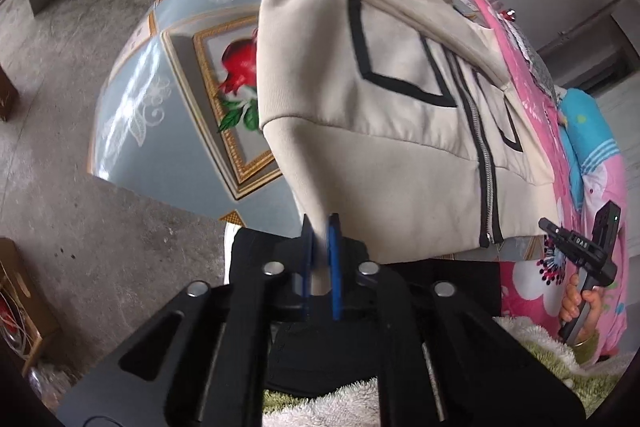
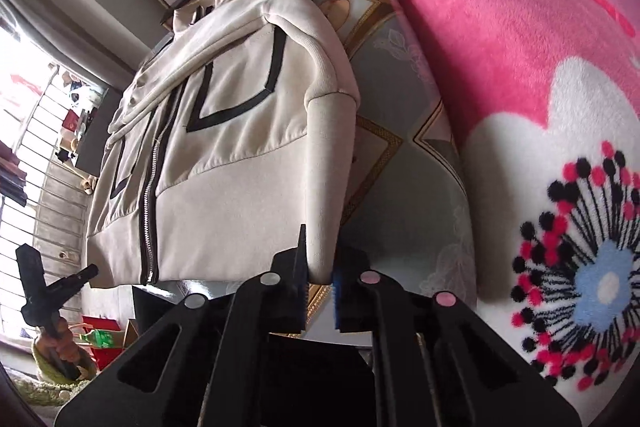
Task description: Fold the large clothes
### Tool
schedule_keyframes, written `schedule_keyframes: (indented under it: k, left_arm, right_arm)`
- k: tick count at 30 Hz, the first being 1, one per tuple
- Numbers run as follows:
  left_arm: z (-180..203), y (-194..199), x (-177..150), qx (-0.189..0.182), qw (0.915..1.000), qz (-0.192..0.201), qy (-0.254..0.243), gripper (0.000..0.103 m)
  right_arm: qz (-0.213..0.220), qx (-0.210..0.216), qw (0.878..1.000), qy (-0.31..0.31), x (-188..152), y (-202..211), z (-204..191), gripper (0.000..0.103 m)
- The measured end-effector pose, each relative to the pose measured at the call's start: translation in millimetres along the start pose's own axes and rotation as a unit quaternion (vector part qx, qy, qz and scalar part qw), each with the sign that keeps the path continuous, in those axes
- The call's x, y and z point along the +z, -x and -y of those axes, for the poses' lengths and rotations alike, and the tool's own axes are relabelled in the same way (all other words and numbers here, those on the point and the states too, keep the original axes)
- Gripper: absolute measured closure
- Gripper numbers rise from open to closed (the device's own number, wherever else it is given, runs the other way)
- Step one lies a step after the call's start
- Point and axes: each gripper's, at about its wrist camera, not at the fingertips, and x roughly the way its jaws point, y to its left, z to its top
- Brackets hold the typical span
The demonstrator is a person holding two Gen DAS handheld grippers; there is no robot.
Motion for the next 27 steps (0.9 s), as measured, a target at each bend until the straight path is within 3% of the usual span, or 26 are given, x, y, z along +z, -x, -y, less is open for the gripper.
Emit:
schedule_keyframes:
  k: [3,9,14,21,23,27]
  left_arm:
    - [6,25,5,-0.052,0.998,0.033,0.011,0.099]
    - [19,52,43,-0.104,0.989,0.104,0.013,0.099]
    - [17,39,99,-0.097,0.9864,0.13,0.027,0.099]
    - [8,-8,179,-0.062,0.9885,0.129,0.048,0.098]
    - [7,-29,194,-0.038,0.9905,0.123,0.049,0.094]
    - [-1,-53,203,-0.03,0.992,0.104,0.066,0.091]
  right_arm:
    - [0.015,0.014,1.0,0.008,4,15,-8,0.096]
    - [0.05,0.075,0.996,0.003,39,33,-15,0.096]
    - [0.078,0.118,0.99,-0.014,93,20,-23,0.096]
    - [0.065,0.186,0.974,-0.11,179,-45,-4,0.096]
    - [0.052,0.182,0.974,-0.126,197,-71,-2,0.095]
    - [0.01,0.16,0.974,-0.16,213,-116,4,0.087]
